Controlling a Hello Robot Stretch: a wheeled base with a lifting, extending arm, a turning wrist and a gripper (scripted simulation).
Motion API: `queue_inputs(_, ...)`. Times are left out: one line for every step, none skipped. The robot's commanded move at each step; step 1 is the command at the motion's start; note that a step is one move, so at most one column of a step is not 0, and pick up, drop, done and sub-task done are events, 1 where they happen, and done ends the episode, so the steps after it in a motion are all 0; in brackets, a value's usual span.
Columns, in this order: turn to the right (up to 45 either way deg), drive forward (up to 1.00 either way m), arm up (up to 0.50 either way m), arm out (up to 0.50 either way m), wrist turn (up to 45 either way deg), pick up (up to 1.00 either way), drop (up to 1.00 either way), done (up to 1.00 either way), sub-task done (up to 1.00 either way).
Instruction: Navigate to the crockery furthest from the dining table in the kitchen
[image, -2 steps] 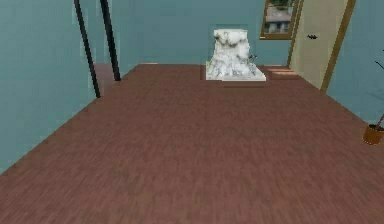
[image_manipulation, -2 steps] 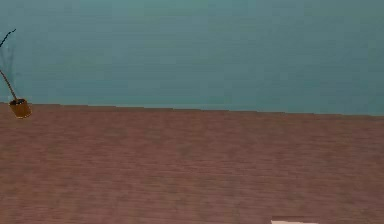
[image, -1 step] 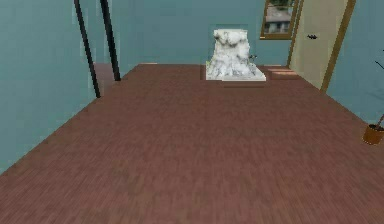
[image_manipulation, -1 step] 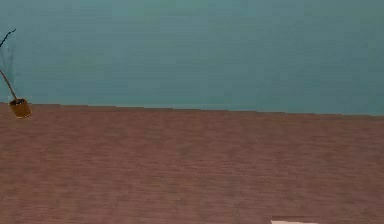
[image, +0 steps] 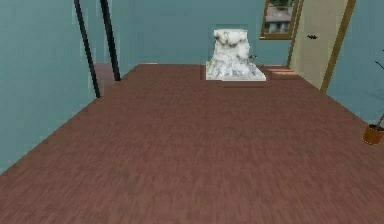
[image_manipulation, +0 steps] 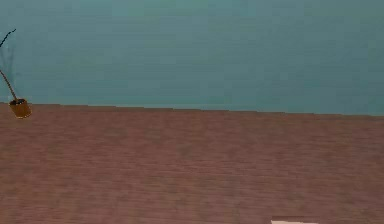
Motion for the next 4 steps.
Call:
queue_inputs(-45.0,0.00,0.00,0.00,0.0,0.00,0.00,0.00,0.00)
queue_inputs(-45.0,0.00,0.00,0.00,0.0,0.00,0.00,0.00,0.00)
queue_inputs(-45.0,0.00,0.00,0.00,0.0,0.00,0.00,0.00,0.00)
queue_inputs(42.0,0.00,0.00,0.00,0.0,0.00,0.00,0.00,0.00)
